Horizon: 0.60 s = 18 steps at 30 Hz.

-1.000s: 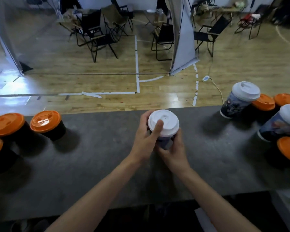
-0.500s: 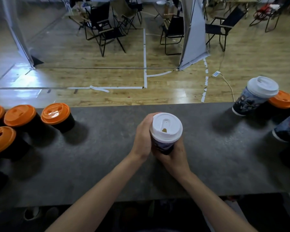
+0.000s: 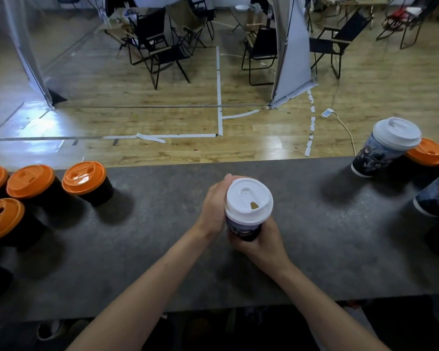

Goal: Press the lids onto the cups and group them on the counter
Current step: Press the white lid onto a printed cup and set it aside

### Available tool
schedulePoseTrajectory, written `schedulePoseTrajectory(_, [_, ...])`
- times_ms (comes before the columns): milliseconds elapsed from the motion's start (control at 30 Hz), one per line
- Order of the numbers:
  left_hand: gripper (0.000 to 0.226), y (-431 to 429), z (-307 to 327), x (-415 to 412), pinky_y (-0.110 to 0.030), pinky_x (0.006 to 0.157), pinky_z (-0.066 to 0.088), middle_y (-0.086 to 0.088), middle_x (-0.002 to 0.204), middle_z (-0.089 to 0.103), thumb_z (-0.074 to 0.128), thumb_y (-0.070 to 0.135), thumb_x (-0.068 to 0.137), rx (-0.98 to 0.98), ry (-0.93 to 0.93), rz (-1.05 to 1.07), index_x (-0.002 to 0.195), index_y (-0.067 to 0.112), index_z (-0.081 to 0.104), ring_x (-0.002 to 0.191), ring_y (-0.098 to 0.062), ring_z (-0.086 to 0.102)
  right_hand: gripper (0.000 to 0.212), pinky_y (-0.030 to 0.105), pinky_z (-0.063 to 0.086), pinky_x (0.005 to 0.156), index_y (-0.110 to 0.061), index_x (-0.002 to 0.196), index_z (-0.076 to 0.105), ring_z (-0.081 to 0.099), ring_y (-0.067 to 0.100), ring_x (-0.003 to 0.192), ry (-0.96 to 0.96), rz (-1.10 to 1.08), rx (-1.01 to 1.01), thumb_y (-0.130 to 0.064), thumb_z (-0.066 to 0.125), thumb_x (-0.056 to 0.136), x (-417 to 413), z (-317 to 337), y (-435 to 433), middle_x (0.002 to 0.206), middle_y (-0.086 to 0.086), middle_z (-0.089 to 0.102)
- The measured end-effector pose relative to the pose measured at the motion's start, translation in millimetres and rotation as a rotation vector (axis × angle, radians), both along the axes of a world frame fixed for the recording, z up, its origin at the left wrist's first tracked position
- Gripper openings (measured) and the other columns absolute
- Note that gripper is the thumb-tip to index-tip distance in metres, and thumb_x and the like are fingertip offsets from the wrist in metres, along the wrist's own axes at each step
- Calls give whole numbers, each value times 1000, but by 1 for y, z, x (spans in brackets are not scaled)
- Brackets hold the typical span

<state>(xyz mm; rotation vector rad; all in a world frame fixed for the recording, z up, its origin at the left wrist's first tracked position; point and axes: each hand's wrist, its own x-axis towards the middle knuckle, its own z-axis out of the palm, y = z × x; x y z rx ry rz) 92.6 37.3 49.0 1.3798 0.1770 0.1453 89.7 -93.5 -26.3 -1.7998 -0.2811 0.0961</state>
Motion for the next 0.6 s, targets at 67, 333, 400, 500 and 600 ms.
schedulePoseTrajectory(67, [44, -7, -6, -8, -14, 78, 49, 6, 89, 77, 32, 16, 109, 35, -39, 105, 101, 0, 72, 88, -3, 69, 81, 28, 53, 100, -15, 137, 55, 62, 7, 123, -26, -6, 21, -28, 90, 65, -1, 2, 2, 133, -6, 66])
schedulePoseTrajectory(333, [48, 5, 7, -1, -17, 75, 53, 4, 81, 77, 29, 20, 110, -55, 55, -86, 93, 7, 71, 80, -6, 71, 74, 28, 53, 98, -18, 135, 58, 63, 1, 118, -25, 22, -18, -25, 86, 66, 0, 1, 0, 128, -11, 68])
schedulePoseTrajectory(400, [49, 0, 6, -5, -15, 73, 51, 9, 77, 76, 27, 16, 111, -30, 55, -3, 89, 10, 71, 77, -1, 70, 79, 31, 53, 100, -19, 138, 56, 62, 4, 123, -28, 35, -9, -29, 88, 66, -1, 3, 1, 132, -11, 66])
schedulePoseTrajectory(500, [45, -13, -6, -15, -14, 76, 50, 11, 84, 77, 31, 18, 110, 40, -31, 184, 94, 14, 72, 84, 0, 70, 88, 29, 52, 99, -22, 138, 50, 62, 8, 125, -16, -8, 26, -36, 94, 63, -2, 2, 4, 135, -11, 64])
schedulePoseTrajectory(600, [39, -5, -4, -11, -16, 77, 52, 9, 86, 78, 37, 25, 106, 17, -12, 110, 94, 14, 73, 85, -3, 71, 81, 27, 54, 96, -22, 134, 55, 63, 2, 119, -2, -12, 1, -35, 90, 62, -1, 2, 2, 128, -14, 67])
